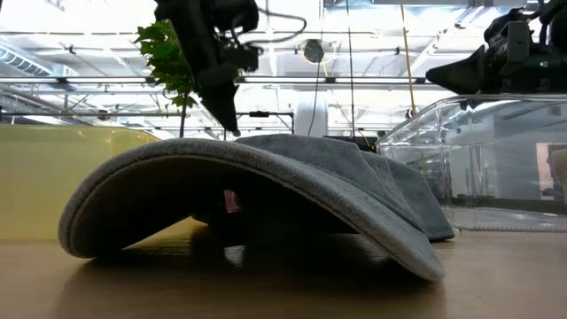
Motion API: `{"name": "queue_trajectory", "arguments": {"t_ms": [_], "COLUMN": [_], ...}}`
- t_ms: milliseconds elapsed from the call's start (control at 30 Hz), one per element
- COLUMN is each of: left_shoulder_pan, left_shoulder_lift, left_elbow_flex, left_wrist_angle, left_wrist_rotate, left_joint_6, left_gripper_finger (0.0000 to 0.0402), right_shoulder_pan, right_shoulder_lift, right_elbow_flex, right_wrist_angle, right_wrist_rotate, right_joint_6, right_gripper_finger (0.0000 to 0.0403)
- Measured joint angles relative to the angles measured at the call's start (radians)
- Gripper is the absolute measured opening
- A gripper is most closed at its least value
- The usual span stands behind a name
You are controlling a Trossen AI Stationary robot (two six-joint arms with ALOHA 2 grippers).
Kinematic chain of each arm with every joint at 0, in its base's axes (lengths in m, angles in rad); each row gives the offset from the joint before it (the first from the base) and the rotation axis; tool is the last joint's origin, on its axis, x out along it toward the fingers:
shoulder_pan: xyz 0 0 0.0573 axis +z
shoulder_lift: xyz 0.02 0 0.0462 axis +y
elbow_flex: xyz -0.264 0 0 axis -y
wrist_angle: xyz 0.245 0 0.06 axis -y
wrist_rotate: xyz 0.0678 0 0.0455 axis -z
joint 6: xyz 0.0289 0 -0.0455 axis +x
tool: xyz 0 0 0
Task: Pick and place caps into container
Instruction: Put the top red cap into the transparent container
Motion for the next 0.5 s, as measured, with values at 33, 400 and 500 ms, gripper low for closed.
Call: {"name": "queue_trajectory", "arguments": {"t_ms": [33, 400, 500], "left_shoulder_pan": [0.012, 0.094, 0.106], "left_shoulder_lift": [0.013, 0.156, 0.187], "left_elbow_flex": [0.0, -0.001, -0.001], "left_wrist_angle": [0.001, 0.016, 0.036], "left_wrist_rotate": [0.001, 0.075, 0.066], "left_joint_6": [0.014, 0.116, 0.123], "left_gripper_finger": [0.0274, 0.0289, 0.0286], "right_shoulder_pan": [0.0, 0.0, 0.0], "right_shoulder_lift": [0.0, 0.0, 0.001], "right_elbow_flex": [0.0, 0.0, 0.0], "right_wrist_angle": [-0.002, -0.015, -0.017], "right_wrist_rotate": [0.0, 0.0, 0.0], "right_joint_6": [0.0, 0.0, 0.0], "right_gripper_finger": [0.0, 0.0, 0.0]}}
